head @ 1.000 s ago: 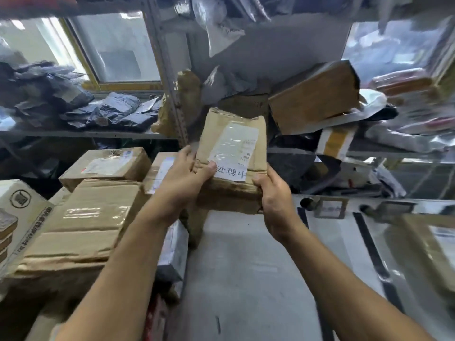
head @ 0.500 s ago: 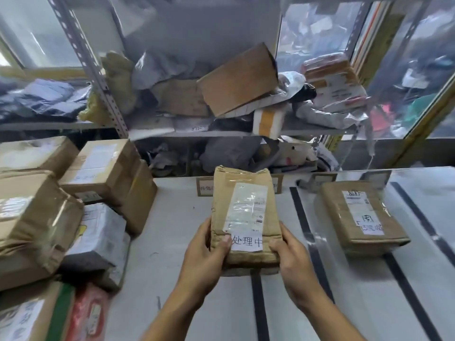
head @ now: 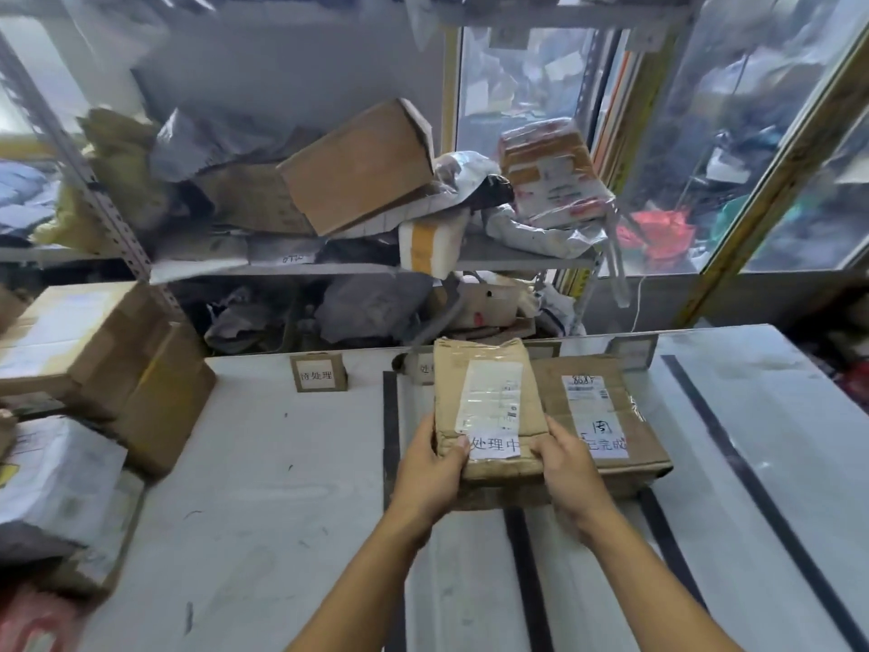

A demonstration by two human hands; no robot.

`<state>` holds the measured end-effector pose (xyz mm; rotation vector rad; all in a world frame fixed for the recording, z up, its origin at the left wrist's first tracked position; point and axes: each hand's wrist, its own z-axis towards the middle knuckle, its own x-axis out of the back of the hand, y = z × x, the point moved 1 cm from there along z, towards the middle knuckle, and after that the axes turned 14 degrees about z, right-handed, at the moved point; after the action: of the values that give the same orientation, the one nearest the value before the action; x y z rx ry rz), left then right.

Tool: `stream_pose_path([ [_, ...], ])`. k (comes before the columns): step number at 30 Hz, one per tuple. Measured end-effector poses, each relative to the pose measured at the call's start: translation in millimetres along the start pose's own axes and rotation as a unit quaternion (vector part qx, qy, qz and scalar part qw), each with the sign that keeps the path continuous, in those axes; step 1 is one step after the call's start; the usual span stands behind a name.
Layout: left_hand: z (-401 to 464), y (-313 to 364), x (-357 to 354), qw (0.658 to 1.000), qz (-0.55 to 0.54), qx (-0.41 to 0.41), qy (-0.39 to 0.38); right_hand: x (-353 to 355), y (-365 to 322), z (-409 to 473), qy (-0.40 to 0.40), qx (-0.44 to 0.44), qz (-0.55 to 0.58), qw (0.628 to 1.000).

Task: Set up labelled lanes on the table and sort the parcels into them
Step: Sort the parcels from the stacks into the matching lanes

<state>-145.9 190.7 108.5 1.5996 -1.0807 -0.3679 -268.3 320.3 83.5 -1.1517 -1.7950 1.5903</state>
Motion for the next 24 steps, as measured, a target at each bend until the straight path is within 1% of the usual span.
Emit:
stream_pose_path([
  [4,12,-9,-11,0.999,0.014,0.04,0.011,8,18,21,-0.013,-0.03,-0.029,0.999],
  [8,24,-16,-12,0.997,0.033,0.074,0.017,6,36,38,-0.009,-0.055,-0.039,0.998],
  [16,42,-32,-14,0.99,0.082,0.106,0.032,2,58,47,-0.014,-0.094,-0.03,0.995],
  [18,45,-34,-15,0.986,0.119,0.105,0.053,2,62,49,-0.013,-0.094,-0.027,0.995],
  [21,55,-39,-13,0.964,0.235,0.09,0.081,0,67,53,-0.009,-0.091,-0.023,0.996],
  [24,61,-40,-10,0.952,0.282,0.088,0.086,-4,74,55,-0.001,-0.087,-0.009,0.996],
])
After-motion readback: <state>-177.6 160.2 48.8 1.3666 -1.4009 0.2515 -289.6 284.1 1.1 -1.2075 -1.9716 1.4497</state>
